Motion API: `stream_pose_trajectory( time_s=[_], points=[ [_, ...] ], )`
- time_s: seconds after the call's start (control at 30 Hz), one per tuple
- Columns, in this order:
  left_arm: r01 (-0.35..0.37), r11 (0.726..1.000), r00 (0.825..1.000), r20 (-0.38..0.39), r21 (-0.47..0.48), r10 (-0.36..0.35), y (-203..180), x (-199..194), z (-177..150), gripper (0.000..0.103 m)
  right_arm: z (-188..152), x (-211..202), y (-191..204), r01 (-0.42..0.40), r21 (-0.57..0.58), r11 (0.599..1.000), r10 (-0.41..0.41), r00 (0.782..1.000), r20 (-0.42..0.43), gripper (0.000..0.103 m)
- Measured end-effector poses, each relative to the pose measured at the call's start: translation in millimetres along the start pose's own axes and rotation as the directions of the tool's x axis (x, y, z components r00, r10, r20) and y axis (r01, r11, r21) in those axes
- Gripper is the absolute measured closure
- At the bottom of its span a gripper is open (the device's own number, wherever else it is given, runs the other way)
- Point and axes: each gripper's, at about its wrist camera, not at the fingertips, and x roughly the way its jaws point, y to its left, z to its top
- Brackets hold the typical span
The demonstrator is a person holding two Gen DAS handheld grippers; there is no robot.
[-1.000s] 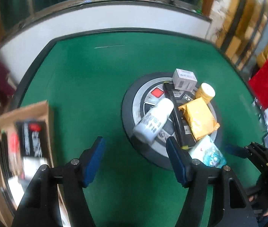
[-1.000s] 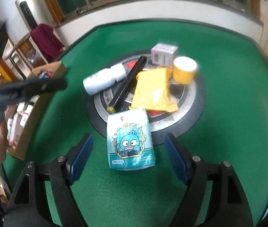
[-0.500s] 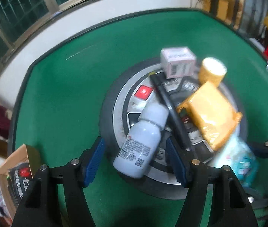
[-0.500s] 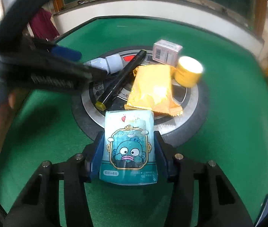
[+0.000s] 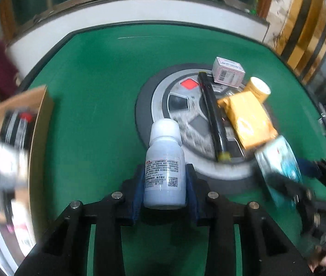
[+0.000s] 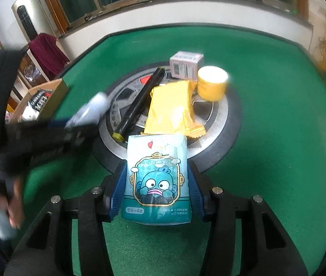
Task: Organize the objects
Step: 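Lift the tissue pack and white bottle and carry them toward the tray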
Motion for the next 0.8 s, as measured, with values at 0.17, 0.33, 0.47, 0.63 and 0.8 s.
stream_pose_trajectory(
  time_s=[0.17,0.33,0.47,0.63,0.8],
  points=[
    [0.031,0.999,0.997,0.073,-0.016,-0.030,1,-21,-28,0.074,8,3,2,0.001,0.008,1.000,-0.001,1.000,0.011,0.055],
    [0.020,1.000,0.987,0.161,-0.002,-0.019,-2,-32,-23,0.074,5,0,-1,0.003,0.022,1.000,-0.003,1.000,0.016,0.055],
    [0.021,1.000,0.980,0.199,0.004,-0.021,-6,-37,-17,0.074,4,-7,-2,-0.002,0.034,0.999,0.001,0.999,0.052,0.055],
    [-0.004,1.000,0.979,0.202,0.011,0.002,-8,-35,-16,0.074,4,-9,3,-0.002,0.019,1.000,0.001,0.998,0.061,0.055],
    [-0.041,0.999,0.972,0.234,0.017,0.036,-11,-41,-19,0.074,2,-7,3,-0.010,0.027,1.000,0.009,0.998,0.054,0.055]
  ],
)
